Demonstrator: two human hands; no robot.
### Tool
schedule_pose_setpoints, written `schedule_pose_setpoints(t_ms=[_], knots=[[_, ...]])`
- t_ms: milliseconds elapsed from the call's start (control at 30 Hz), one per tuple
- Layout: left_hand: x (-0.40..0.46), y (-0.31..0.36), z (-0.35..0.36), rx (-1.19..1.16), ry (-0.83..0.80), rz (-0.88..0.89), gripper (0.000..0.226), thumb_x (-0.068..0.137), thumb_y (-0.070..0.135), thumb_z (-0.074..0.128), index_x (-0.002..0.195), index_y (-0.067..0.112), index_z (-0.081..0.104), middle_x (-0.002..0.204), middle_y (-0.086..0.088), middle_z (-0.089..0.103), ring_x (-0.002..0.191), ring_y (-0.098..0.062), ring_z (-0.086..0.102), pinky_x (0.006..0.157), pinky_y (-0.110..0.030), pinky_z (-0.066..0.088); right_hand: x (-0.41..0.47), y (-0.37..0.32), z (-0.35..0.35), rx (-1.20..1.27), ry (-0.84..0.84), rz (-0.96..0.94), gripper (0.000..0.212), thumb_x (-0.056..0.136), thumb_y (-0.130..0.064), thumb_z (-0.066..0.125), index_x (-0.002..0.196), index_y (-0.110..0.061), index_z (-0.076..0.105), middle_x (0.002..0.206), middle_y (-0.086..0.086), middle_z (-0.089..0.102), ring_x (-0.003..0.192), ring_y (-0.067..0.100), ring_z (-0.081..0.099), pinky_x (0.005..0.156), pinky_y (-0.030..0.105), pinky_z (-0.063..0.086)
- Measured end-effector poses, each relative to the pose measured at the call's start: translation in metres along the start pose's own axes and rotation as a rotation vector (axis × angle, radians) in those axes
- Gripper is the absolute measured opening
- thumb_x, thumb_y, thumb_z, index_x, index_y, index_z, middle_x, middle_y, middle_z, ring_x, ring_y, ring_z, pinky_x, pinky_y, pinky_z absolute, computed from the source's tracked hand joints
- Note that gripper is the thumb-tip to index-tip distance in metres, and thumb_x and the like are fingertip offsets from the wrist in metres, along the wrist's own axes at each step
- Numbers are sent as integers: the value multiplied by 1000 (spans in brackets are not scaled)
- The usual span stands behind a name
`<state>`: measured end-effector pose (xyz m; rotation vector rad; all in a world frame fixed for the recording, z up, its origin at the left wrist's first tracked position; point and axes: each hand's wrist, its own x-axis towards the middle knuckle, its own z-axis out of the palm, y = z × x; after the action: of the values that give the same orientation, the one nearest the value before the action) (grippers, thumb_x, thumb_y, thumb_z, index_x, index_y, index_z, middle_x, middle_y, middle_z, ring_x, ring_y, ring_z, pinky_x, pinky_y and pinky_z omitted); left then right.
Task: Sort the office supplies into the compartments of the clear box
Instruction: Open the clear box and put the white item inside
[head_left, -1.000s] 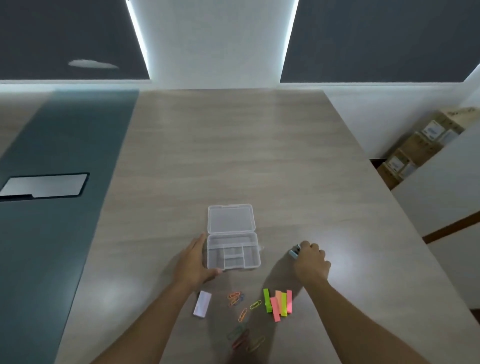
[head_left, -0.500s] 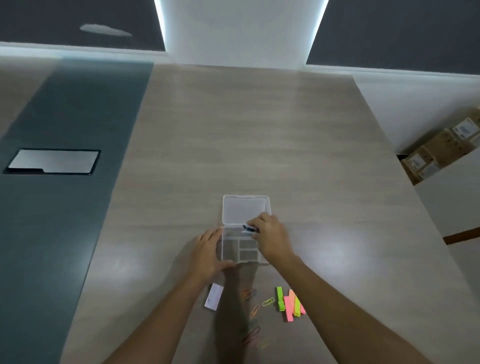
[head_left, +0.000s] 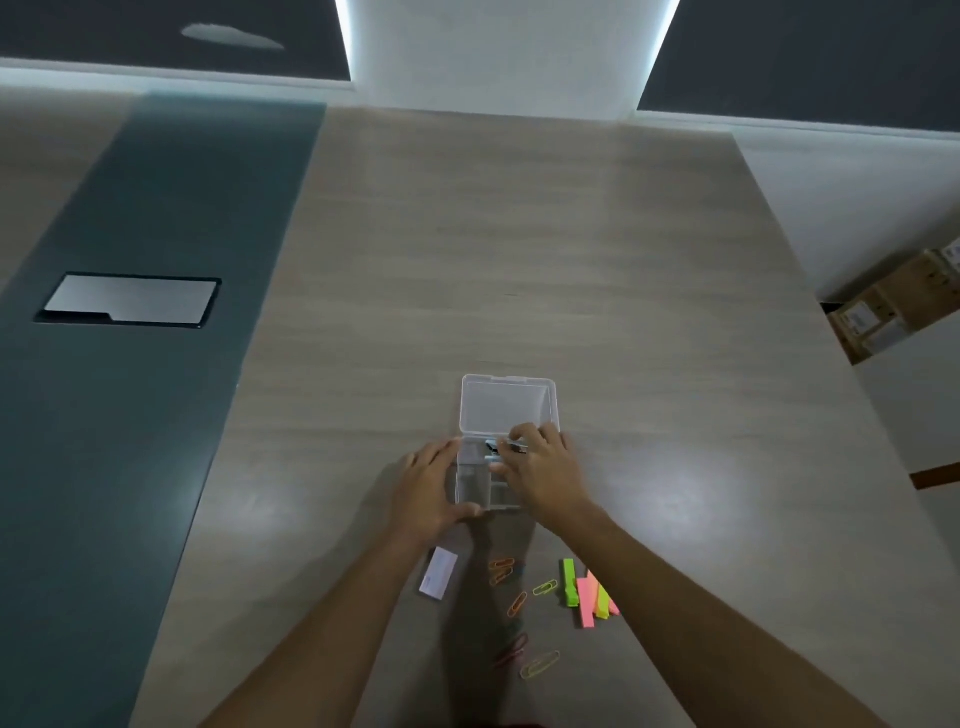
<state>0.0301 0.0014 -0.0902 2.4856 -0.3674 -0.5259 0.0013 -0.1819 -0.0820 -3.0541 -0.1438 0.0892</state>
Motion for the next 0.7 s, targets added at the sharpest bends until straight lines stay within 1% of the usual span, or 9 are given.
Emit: schedule_pose_setpoints(t_ms=[67,133,233,300,433,500,533,600,700], knots=[[-4,0,1,-11,9,3,93,60,44,83,140,26,37,140,3,43,125,-22,41,100,-33,39,-5,1,-8,3,-43,-27,45,93,-51,45,126,-22,55,128,7,53,112,29,48,93,45,44],[-10,2,-1,-59,30,-19,87,59,43,83,134,27,43,128,1,46,117,-19,47,89,-28,42,-4,5,-16,76,-96,-3,57,90,-60,45,135,-25,46,140,7,45,124,29,41,103,46,36],[-30,1,-5,-40,1,-77,79,55,48,84,123,25,49,115,2,46,105,-18,52,79,-28,43,-10,16,-22,197,-201,82,88,76,-69,59,146,-25,26,150,3,36,135,27,30,112,46,25],[-47,-2,-7,33,-62,-103,74,55,50,83,116,22,51,113,2,48,103,-18,52,78,-29,43,-14,19,-23,250,-261,113,100,71,-64,70,148,-22,22,152,3,34,137,25,28,113,45,24],[-79,-8,1,216,-133,-133,52,64,48,76,100,19,50,107,-1,57,93,-20,54,69,-30,40,-17,17,-24,296,-276,126,102,67,-46,82,147,-19,24,151,4,36,135,24,31,111,42,33],[-90,-8,5,233,-122,-158,45,68,41,74,99,18,52,108,-4,61,95,-23,57,72,-32,44,-20,15,-24,303,-264,131,102,67,-43,83,147,-19,25,150,4,38,135,24,33,110,42,35],[-93,-7,5,204,-101,-177,43,68,39,74,99,18,54,107,-5,62,95,-23,58,73,-32,45,-21,14,-24,305,-263,134,102,66,-42,84,147,-19,25,149,4,38,134,24,33,110,42,35],[-94,-1,2,104,-15,-202,40,66,37,76,96,17,58,102,-4,64,86,-19,57,67,-29,45,-23,12,-23,308,-266,136,102,66,-41,84,147,-19,25,149,5,39,134,25,33,110,42,34],[-83,20,-8,-18,147,-182,37,67,33,75,94,15,59,97,-4,62,79,-19,55,63,-26,37,-28,9,-21,311,-265,139,101,67,-40,84,147,-19,26,149,6,39,135,26,33,110,43,34]])
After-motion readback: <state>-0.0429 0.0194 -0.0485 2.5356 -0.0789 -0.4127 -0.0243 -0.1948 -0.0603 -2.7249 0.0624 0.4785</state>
